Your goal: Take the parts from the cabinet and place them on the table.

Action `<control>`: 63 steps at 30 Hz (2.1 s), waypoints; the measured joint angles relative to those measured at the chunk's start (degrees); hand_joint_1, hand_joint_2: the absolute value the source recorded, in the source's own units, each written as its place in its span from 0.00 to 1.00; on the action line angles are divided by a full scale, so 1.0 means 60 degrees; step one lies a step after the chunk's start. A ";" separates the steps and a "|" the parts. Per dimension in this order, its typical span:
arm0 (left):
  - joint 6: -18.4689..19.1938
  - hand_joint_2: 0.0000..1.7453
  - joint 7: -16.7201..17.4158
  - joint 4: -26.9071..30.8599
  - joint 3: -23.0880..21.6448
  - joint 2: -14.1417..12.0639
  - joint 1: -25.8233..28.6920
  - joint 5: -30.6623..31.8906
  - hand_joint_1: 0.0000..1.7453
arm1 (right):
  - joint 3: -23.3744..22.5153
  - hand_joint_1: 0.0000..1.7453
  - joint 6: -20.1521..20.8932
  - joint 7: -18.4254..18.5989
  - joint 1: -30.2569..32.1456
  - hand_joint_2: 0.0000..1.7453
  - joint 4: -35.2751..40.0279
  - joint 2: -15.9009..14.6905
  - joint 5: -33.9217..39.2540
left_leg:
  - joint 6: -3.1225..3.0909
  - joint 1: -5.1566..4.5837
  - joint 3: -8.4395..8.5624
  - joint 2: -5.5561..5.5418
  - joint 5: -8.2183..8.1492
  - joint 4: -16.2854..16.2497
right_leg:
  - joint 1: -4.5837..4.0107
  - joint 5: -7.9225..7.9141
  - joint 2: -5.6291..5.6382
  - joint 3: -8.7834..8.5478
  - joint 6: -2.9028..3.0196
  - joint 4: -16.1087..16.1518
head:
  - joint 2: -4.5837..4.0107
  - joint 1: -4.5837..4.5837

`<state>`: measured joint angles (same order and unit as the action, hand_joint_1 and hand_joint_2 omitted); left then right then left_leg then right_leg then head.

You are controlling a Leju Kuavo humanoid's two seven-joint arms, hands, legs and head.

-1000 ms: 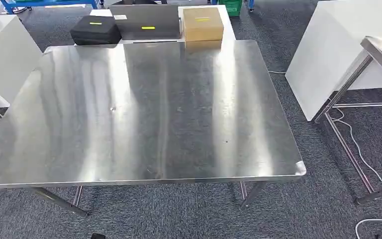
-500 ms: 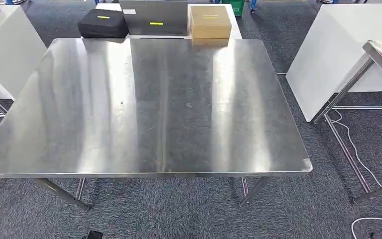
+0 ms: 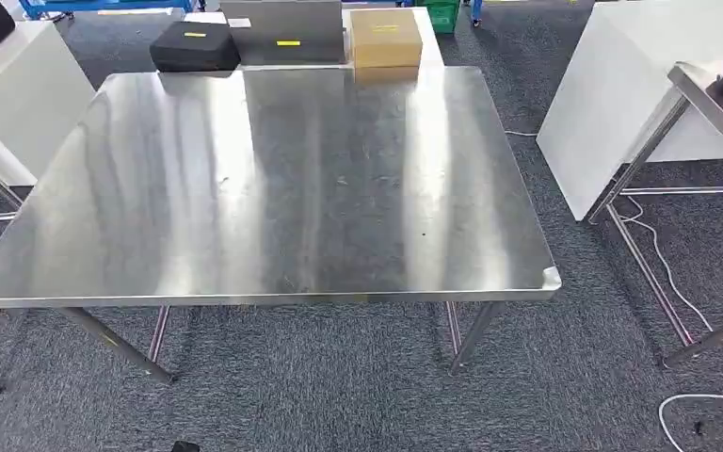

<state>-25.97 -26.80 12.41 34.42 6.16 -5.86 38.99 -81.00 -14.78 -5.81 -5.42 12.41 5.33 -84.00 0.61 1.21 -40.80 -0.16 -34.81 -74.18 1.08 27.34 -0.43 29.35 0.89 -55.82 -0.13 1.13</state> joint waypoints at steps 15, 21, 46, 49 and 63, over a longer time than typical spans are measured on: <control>0.0000 0.00 0.0000 0.0000 0.0004 0.0026 -0.0068 0.0000 0.00 | -0.0003 0.00 0.0000 0.0004 0.0023 0.00 -0.0004 -0.0007 0.0018 | -0.0660 -0.0076 0.1546 0.0066 0.1394 0.2872 | -0.0052 0.0968 0.0034 0.1439 -0.0348 -0.2117 | 0.0000 -0.0076; 0.0007 0.00 -0.0003 0.0000 0.0004 0.0036 -0.0070 0.0000 0.00 | 0.0000 0.00 0.0000 0.0000 -0.0002 0.00 -0.0004 -0.0047 0.0022 | -0.0496 -0.0095 0.0886 0.0095 0.1959 0.2832 | 0.0001 0.0465 0.0030 -0.0365 -0.0714 -0.0686 | 0.0000 -0.0098; 0.0047 0.00 0.0059 0.0000 0.0106 0.0062 -0.0193 0.0186 0.00 | 0.0062 0.00 -0.0018 0.0077 0.0030 0.00 -0.0007 -0.0051 0.0193 | -0.0660 -0.0100 0.1695 0.0116 0.1442 0.3049 | -0.0115 0.1135 0.0053 0.1481 -0.0308 -0.2569 | 0.0000 -0.0080; 0.0062 0.00 0.0059 0.0000 0.0106 0.0066 -0.0191 0.0186 0.00 | 0.0062 0.00 -0.0036 0.0106 0.0049 0.00 -0.0007 -0.0047 0.0186 | -0.0610 -0.0104 0.1420 0.0133 0.1651 0.3031 | -0.0078 0.0981 0.0051 0.1133 -0.0575 -0.2669 | 0.0000 -0.0102; 0.0029 0.00 0.0051 -0.0007 0.0113 0.0036 -0.0003 0.0149 0.00 | 0.0062 0.00 -0.0073 0.0273 0.0064 0.00 -0.0011 -0.0044 0.0109 | -0.0017 -0.0034 0.0348 0.0041 -0.0017 0.0033 | -0.0087 -0.0182 0.0033 0.0071 0.0059 0.0095 | 0.0000 -0.0058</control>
<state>-25.79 -26.49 12.37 35.10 6.38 -5.88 39.89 -80.63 -15.21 -4.17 -5.04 12.35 5.07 -83.34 0.51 1.01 -38.72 0.08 -34.91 -73.98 0.55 26.25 -0.24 29.77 1.25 -55.25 -0.13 0.78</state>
